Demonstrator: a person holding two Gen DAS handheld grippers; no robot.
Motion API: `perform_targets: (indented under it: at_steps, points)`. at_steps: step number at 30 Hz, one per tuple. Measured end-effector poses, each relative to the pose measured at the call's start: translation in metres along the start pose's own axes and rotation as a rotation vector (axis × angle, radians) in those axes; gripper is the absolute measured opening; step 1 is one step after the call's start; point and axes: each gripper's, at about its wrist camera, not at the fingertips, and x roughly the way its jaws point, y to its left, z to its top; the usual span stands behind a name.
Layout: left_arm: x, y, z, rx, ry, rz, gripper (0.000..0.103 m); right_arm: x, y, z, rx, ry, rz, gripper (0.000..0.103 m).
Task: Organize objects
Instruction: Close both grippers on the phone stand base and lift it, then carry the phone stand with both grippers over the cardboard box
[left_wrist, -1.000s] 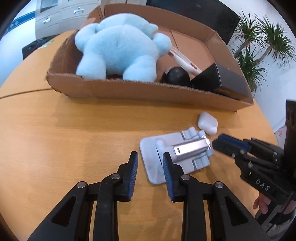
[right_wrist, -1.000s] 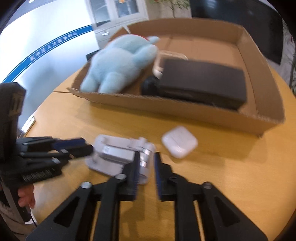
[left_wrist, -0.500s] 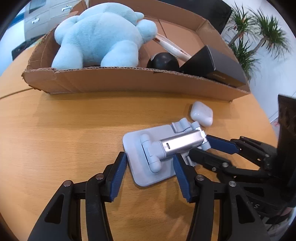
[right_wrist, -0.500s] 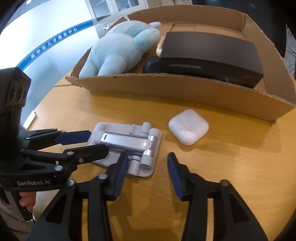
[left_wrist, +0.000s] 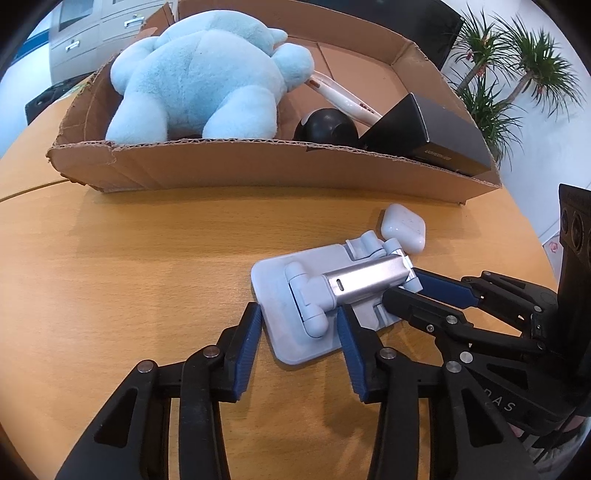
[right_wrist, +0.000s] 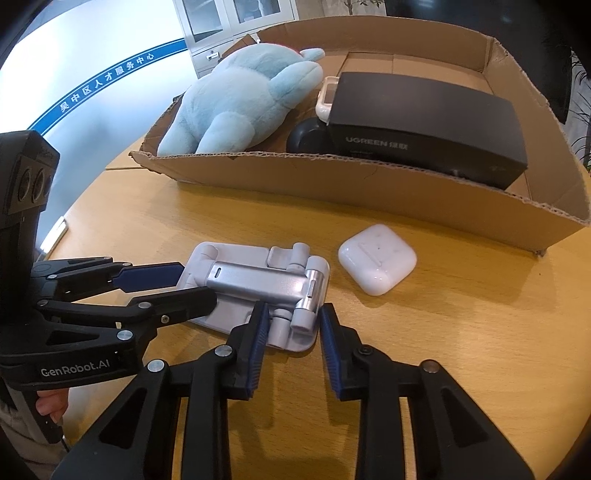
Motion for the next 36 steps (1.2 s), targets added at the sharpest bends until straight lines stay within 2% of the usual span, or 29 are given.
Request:
perform_targets:
  at_steps: [24, 36]
  points:
    - [-0.053, -0.015, 0.016, 0.057, -0.099, 0.004, 0.040, -0.044, 0.008, 0.014, -0.008, -0.098, -0.038, 0.025]
    - [-0.065, -0.028, 0.031, 0.081, -0.138, 0.003, 0.040, -0.060, 0.011, 0.026, -0.032, -0.137, -0.067, 0.025]
